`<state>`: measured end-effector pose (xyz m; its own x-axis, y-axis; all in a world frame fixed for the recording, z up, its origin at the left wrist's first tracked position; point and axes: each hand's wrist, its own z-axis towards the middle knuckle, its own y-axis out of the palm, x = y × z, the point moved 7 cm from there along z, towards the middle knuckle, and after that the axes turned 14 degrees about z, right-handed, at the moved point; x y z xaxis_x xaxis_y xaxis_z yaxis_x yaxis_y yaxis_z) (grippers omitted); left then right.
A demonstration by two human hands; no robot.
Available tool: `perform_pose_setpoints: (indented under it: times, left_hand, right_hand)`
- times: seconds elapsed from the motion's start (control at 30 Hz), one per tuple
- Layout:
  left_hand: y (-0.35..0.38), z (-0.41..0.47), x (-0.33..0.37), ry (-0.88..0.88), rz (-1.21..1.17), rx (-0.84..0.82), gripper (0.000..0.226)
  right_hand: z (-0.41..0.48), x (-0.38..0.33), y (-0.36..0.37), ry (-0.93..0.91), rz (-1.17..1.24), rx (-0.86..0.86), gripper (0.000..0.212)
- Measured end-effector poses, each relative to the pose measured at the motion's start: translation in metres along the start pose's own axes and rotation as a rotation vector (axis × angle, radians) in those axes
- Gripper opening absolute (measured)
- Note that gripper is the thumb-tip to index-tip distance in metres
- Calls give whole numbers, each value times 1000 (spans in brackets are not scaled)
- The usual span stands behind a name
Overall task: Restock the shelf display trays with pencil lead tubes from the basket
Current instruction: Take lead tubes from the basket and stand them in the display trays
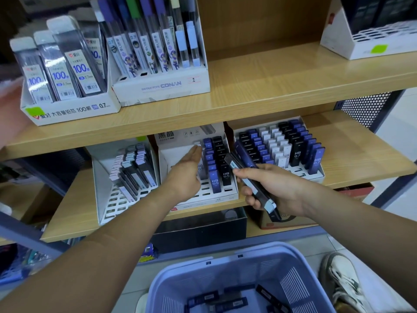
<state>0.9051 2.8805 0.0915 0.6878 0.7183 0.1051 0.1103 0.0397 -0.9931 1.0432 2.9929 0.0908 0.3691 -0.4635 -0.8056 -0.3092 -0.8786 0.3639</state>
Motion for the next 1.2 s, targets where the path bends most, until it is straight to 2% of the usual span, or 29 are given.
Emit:
perform_pose_setpoints:
  times: [0.1,0.23,0.33,0.4,0.43,0.5,0.53,0.6,0.67,0.8,0.9,1.1,1.2]
  left_hand:
    - [5,1,2,57,82,-7,85]
    - [8,-2,-10,-6,66,-97,83]
    - [-12,-8,-8,-38,-56,-15,79]
    - [-36,-16,-3,-81,-292,144,59]
    - [-45,-21,1,-103,-494,177,46]
    - [-47,-31,17,-101,-914,76,28]
    - [-46,-36,25,-89,-1032,5,24]
    - [-44,-44,33,-77,-1136,-52,22]
    - [-44,-45,29,-114,-1173,-33,24]
    - [-45,-47,10,-195,-1180,-12,19]
    - [-48,-49,-1,-182,-1111,-20,15]
    - [-50,-59,-3,-21,-687,-204,12]
    - [-46,-68,9,58,-519,-298,13]
  right_hand:
    - [-3,1,5,35,73,-40,21]
    - [-7,-1,11,18,134,-83,23]
    - [-10,-2,14,-4,173,-84,27]
    - [-11,-3,16,-15,177,-78,33]
    - [-11,-2,17,-19,174,-74,37]
    - [-12,0,21,-18,157,-71,44]
    - [-12,1,23,-15,146,-76,43]
    - [-14,3,29,-1,126,-86,39]
    - [-16,4,29,15,102,-83,40]
    - [-22,1,16,40,53,-48,39]
    - [-26,-2,9,42,5,-35,40]
    - [-27,-3,1,42,44,72,13]
    - [-27,-3,-3,37,79,118,9]
